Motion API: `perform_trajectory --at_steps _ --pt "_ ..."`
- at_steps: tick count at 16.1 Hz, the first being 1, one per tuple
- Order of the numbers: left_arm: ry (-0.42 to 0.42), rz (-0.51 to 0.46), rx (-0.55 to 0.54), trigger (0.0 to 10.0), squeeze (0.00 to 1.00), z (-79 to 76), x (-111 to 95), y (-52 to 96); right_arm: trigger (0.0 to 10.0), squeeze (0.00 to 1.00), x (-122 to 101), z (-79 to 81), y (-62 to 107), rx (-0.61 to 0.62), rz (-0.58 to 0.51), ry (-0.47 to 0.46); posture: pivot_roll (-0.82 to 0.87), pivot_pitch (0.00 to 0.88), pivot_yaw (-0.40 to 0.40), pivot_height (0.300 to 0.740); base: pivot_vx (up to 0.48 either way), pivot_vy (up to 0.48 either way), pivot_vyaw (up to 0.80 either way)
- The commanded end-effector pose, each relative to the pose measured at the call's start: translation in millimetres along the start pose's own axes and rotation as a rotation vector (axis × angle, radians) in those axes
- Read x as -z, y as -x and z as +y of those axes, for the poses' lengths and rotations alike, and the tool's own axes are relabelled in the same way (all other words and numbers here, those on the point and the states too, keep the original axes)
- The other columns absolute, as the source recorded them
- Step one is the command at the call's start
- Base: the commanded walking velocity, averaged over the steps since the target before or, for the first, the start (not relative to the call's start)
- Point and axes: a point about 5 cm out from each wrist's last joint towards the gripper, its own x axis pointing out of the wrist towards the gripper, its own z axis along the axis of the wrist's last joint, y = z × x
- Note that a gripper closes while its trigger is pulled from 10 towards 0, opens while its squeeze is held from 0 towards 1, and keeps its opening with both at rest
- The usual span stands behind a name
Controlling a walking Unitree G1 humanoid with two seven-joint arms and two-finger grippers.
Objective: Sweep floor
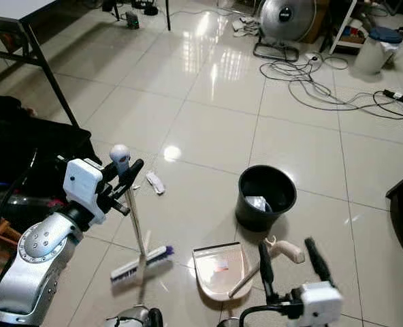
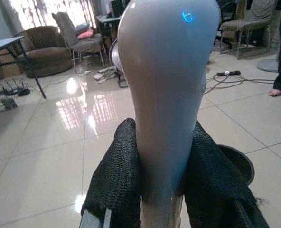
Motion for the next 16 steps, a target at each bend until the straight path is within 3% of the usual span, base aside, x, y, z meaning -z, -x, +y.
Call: perform_trajectory --at_steps 1,2,3,4,5,8,10,13,16 --pt "-0.001 -0.029 0.005 10.0 0.00 1.3 -3.3 0.4 10.0 1.00 13.9 -4.9 5.0 0.010 0.088 -0.008 0.06 0.069 0.025 0.740 0.000 0.000 0.00" --pt "0.002 -0.025 0.008 10.0 0.00 0.5 -2.0 1.2 10.0 0.55 19.6 -6.7 3.6 -0.009 0.116 -0.023 0.06 0.062 0.022 0.740 0.000 0.000 0.00" --pt "0.005 -0.022 0.012 10.0 0.00 -0.3 -0.7 2.0 10.0 0.32 24.3 -8.4 2.7 -0.029 0.138 -0.036 0.06 0.059 0.019 0.740 0.000 0.000 0.00" --pt "0.008 -0.021 0.012 10.0 0.00 -0.6 -0.1 2.2 10.0 0.00 25.3 -10.0 2.4 -0.037 0.138 -0.030 0.06 0.057 0.018 0.740 0.000 0.000 0.00" --pt "0.011 -0.022 0.010 10.0 0.00 -0.9 0.9 2.3 10.0 0.00 27.6 -13.8 2.1 -0.041 0.133 -0.019 0.05 0.050 0.013 0.740 0.000 0.000 0.00" --pt "0.015 -0.026 0.004 10.0 0.00 -1.4 2.8 -0.4 10.0 0.00 31.0 -2.2 0.9 -0.039 0.125 -0.013 0.05 0.045 0.015 0.740 0.000 0.000 0.00" --pt "0.016 -0.028 0.008 10.0 0.00 -2.8 3.0 -3.8 10.0 0.00 42.6 -11.4 -16.9 -0.025 0.165 -0.006 0.05 0.048 0.019 0.740 0.000 0.000 0.00" --pt "0.014 -0.037 0.010 10.0 0.00 -2.1 2.3 -6.9 10.0 0.00 56.2 -16.2 -30.2 -0.009 0.223 0.000 0.05 0.050 0.017 0.740 0.000 0.000 0.00" --pt "0.011 -0.043 0.005 10.0 0.00 -1.1 2.4 -8.1 10.0 0.00 49.8 -14.2 -51.3 -0.031 0.164 0.015 0.06 0.055 0.019 0.740 0.000 0.000 0.00"
